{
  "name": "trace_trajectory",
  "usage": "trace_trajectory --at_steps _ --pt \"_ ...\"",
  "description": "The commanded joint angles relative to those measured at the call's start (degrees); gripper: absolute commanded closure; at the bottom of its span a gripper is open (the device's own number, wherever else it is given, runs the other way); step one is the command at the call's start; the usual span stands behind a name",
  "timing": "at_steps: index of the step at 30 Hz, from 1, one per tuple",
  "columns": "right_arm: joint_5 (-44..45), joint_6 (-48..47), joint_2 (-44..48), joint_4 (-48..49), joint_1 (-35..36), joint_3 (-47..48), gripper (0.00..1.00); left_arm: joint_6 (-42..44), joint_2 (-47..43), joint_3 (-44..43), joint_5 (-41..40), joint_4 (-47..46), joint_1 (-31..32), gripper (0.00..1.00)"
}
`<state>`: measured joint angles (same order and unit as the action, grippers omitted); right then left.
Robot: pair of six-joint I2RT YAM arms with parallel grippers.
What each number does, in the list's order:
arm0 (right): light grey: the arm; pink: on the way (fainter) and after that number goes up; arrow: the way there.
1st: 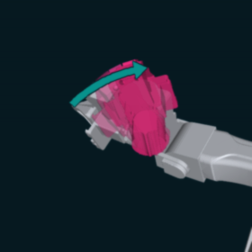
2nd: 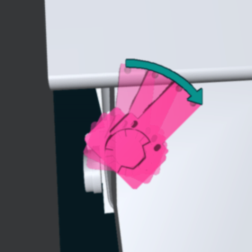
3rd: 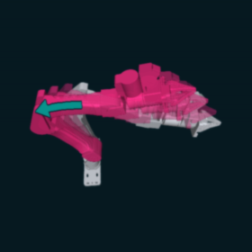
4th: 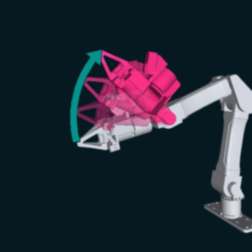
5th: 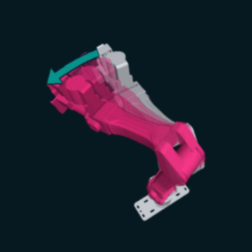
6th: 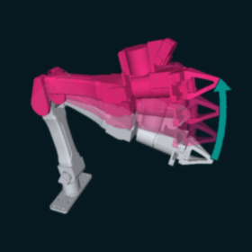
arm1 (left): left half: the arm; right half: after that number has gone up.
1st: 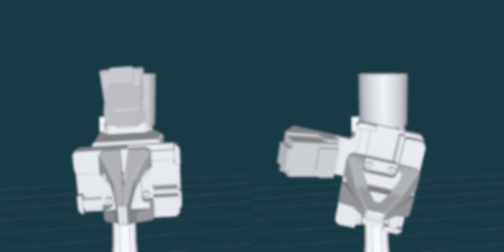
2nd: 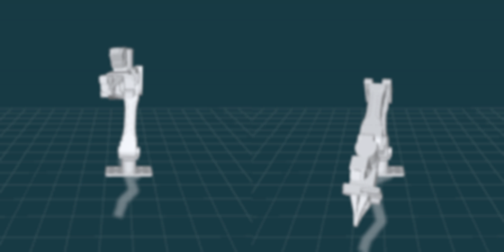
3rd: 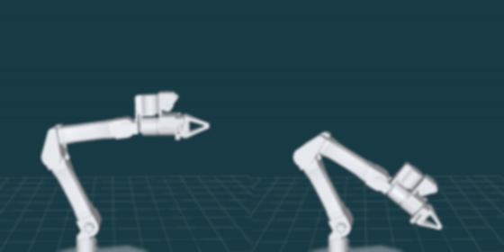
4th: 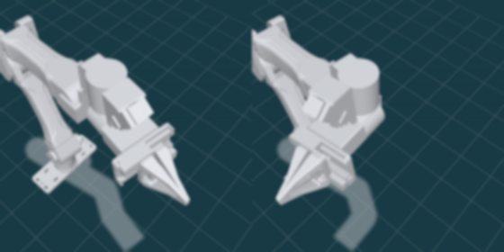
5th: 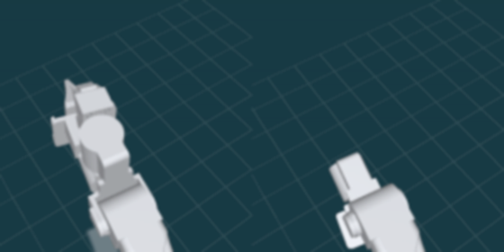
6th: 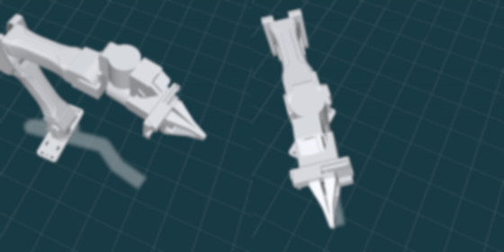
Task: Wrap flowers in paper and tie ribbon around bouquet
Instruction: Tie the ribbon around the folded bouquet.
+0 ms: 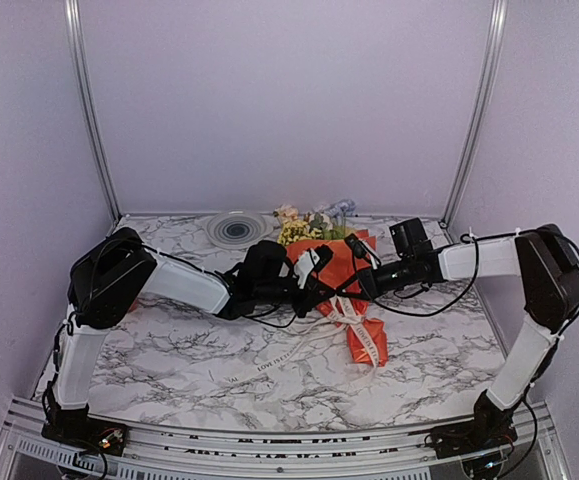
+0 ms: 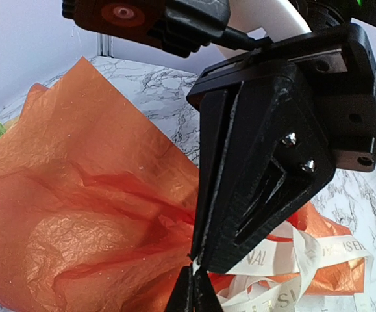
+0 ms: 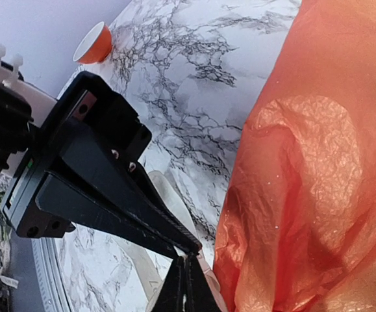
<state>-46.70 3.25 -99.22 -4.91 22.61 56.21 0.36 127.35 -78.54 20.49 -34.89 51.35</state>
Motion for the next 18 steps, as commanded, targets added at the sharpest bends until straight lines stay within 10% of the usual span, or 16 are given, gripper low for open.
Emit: trace_trajectory --at_steps 1,9,18 --pt "-0.4 0.4 1.1 1.5 -0.1 -1.2 1.00 0.4 -2.1 0.7 0.4 -2.0 0.0 1.00" --pt "2.3 3.7 3.9 3.4 -0.7 -3.9 1.00 6.5 -8.8 6.1 -1.7 2.4 -0.5 0.52" --pt "2.6 7.0 4.6 6.7 -0.8 -6.1 1.00 27.4 -15.2 8.3 -4.6 39.5 -3.8 0.30"
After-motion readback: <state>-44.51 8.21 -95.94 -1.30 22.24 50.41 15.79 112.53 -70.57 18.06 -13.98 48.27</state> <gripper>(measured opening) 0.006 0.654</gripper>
